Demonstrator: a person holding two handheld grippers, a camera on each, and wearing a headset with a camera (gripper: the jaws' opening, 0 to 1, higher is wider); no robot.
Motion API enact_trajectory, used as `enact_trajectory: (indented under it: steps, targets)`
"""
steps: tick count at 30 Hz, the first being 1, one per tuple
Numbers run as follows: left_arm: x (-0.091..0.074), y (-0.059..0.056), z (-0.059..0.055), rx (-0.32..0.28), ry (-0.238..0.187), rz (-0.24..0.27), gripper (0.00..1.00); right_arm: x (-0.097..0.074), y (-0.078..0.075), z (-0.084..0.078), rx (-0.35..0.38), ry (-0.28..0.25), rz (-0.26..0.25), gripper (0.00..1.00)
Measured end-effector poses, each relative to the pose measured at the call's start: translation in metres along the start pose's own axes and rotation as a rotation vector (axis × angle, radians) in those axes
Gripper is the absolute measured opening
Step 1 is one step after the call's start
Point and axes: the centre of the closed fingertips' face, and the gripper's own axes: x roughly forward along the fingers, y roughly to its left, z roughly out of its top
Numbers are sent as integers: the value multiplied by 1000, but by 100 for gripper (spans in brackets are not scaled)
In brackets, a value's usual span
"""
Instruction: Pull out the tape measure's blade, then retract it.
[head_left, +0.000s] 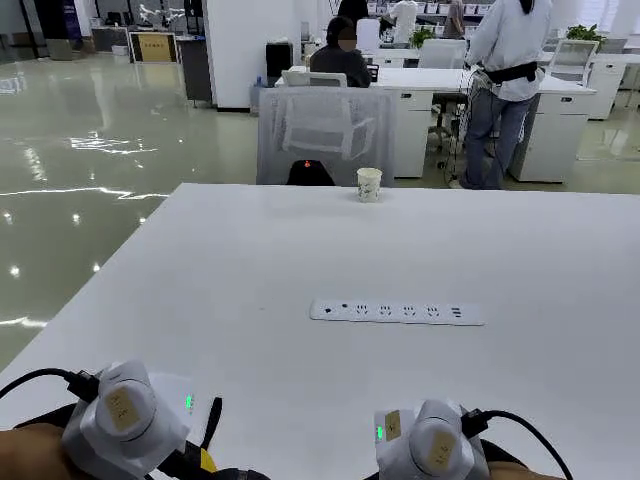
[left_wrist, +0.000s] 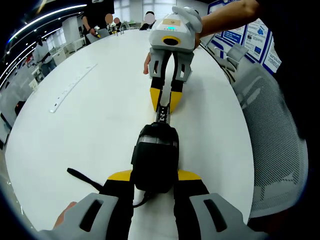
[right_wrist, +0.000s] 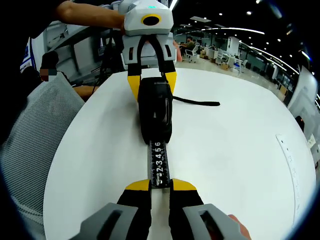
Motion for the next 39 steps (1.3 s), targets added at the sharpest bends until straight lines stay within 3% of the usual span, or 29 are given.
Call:
enact_trajectory:
  steps: [39]
  targets:
    - [1, 1, 1, -5, -7, -1, 25, -26, -3, -33, 40, 22, -23, 9]
